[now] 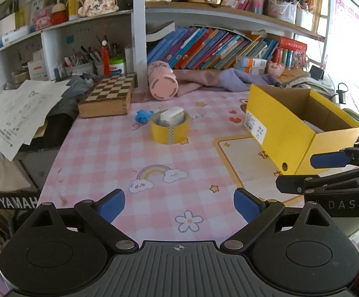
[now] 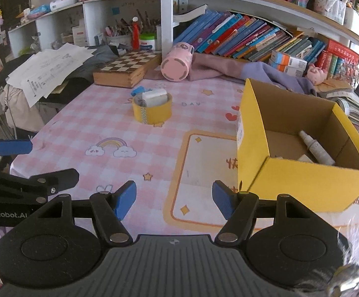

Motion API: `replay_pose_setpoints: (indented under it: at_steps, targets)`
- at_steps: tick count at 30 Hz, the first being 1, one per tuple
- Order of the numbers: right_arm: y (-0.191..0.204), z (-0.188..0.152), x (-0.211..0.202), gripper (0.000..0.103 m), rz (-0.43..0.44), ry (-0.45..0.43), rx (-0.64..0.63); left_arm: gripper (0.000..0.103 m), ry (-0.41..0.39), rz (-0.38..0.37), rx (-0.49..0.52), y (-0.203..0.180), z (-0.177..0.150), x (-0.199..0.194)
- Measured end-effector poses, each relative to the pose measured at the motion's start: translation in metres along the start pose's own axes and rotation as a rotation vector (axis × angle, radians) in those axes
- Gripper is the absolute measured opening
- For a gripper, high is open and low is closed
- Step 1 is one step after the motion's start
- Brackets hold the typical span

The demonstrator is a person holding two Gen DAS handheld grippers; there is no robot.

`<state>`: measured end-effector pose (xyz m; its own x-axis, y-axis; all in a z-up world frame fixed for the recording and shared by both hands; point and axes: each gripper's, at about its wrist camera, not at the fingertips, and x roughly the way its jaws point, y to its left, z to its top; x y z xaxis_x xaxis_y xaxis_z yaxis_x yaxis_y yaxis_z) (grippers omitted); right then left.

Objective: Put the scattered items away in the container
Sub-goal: 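Lift both open tools out of the box and back toward the tape roll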

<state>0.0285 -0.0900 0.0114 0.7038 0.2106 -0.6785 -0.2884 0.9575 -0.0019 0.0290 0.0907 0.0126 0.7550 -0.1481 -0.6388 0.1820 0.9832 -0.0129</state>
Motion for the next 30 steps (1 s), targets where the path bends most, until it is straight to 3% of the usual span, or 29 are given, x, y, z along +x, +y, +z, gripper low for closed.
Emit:
replay_pose_setpoints:
  at_steps: [17, 30]
  targets:
    - [-0.017, 0.065, 0.068, 0.066, 0.062, -0.026, -0.043, 0.097, 0.024, 0.049, -0.007, 0.012, 0.039, 0.065]
    - [-0.040, 0.122, 0.124, 0.066, 0.116, -0.001, 0.048, 0.097, 0.026, 0.060, 0.033, 0.016, 0.073, 0.130]
